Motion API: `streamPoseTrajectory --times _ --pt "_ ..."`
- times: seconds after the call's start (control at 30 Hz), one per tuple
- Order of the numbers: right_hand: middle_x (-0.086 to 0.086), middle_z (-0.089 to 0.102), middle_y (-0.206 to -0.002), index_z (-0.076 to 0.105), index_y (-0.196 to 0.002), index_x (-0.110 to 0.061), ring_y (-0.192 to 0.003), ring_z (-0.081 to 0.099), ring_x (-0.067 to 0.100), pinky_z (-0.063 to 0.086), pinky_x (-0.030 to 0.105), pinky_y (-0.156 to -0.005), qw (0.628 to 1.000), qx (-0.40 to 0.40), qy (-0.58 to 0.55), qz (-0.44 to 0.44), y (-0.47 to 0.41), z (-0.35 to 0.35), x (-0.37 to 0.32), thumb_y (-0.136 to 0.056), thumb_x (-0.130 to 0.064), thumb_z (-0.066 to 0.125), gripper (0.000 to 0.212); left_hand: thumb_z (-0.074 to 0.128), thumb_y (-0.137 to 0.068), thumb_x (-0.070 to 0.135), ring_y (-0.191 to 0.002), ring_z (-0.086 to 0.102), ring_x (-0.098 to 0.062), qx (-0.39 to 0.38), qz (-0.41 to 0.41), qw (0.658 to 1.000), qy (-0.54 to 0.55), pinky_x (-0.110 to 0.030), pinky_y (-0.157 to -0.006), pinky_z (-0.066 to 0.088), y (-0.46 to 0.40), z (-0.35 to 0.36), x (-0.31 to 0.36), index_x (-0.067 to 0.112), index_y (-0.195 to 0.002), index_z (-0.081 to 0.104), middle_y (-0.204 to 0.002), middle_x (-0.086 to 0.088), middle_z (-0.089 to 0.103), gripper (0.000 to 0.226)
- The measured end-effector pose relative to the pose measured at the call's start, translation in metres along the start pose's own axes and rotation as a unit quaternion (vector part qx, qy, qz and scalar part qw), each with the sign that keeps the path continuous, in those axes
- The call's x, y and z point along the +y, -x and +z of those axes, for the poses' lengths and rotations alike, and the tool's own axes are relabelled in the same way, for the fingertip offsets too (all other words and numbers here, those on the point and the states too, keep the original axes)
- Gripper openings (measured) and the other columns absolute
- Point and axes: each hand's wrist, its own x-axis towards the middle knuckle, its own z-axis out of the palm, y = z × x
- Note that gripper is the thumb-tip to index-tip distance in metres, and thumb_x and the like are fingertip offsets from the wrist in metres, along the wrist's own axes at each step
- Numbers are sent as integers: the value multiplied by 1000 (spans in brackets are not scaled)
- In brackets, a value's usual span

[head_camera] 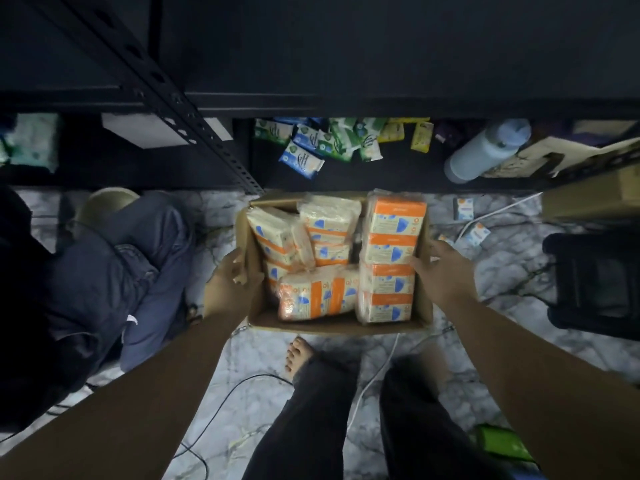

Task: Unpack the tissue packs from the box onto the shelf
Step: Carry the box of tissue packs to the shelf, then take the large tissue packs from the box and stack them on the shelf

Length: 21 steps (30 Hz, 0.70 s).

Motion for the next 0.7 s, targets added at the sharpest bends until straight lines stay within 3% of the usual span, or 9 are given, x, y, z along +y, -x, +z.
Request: streamPoseTrajectory --times 0.07,0.13,0.2,0.27,0.37,0.43,0.53,0.63,0.7 --pt "-1 76 -116 66 -127 -25 -95 69 17 43 18 -65 1000 -3 -20 -2 0 -5 -13 -90 -44 75 43 77 -89 32 -114 66 -29 -7 7 1000 -27 -40 -95 52 0 1 10 21 -141 58 -124 -5 70 56" --pt "-2 76 -117 64 -130 -24 -89 65 10 38 10 -62 998 -25 -51 14 -3 -4 -21 -86 -46 79 51 82 -84 39 -100 65 -24 -28 18 996 -78 -33 -80 47 -3 9 17 20 -130 63 -115 -3 71 53" --pt "0 73 -124 56 -139 -22 -102 69 15 51 21 -74 996 -51 -57 36 -7 4 -24 -82 -51 82 69 83 -81 47 -94 61 -16 -77 13 990 -122 -29 -76 44 -8 24 15 23 -134 63 -117 1 72 61" --pt "0 70 -129 48 -142 -24 -111 69 23 56 34 -84 995 -60 -61 55 -9 18 -20 -75 -55 86 83 86 -79 48 -107 64 -18 -134 -2 984 -119 -29 -85 49 -12 41 6 23 -143 57 -129 -1 69 74" --pt "1 59 -144 31 -151 -24 -126 62 26 54 50 -100 994 -58 -74 63 -10 44 -11 -62 -60 90 112 91 -73 46 -128 58 -25 -185 -14 976 -112 -31 -96 47 -14 66 -9 23 -152 44 -147 -3 56 94" --pt "0 52 -149 27 -153 -24 -132 56 26 51 53 -104 995 -35 -64 69 -13 59 -7 -56 -66 88 122 92 -72 44 -125 57 -22 -188 -4 975 -123 -30 -93 45 -16 81 -18 22 -154 40 -146 -3 56 100" --pt "2 52 -140 40 -135 -25 -119 61 27 57 48 -92 998 2 -18 62 -20 75 -5 -59 -73 81 99 96 -66 38 -100 62 -13 -143 -14 985 -90 -25 -79 46 -17 91 -25 24 -146 52 -124 2 67 92" --pt "-5 58 -120 42 -120 -32 -99 66 20 55 36 -70 996 -6 -67 62 -27 80 -7 -63 -65 82 77 92 -57 49 -76 65 -3 -125 -28 990 -60 -15 -58 42 -8 86 -19 35 -112 67 -90 11 71 61" --pt "-15 64 -102 41 -108 -39 -87 70 10 51 29 -62 990 -17 -128 62 -30 74 -6 -65 -57 87 66 88 -50 56 -67 64 -2 -114 -28 992 -38 -15 -51 41 2 78 -13 36 -90 65 -77 11 70 50"
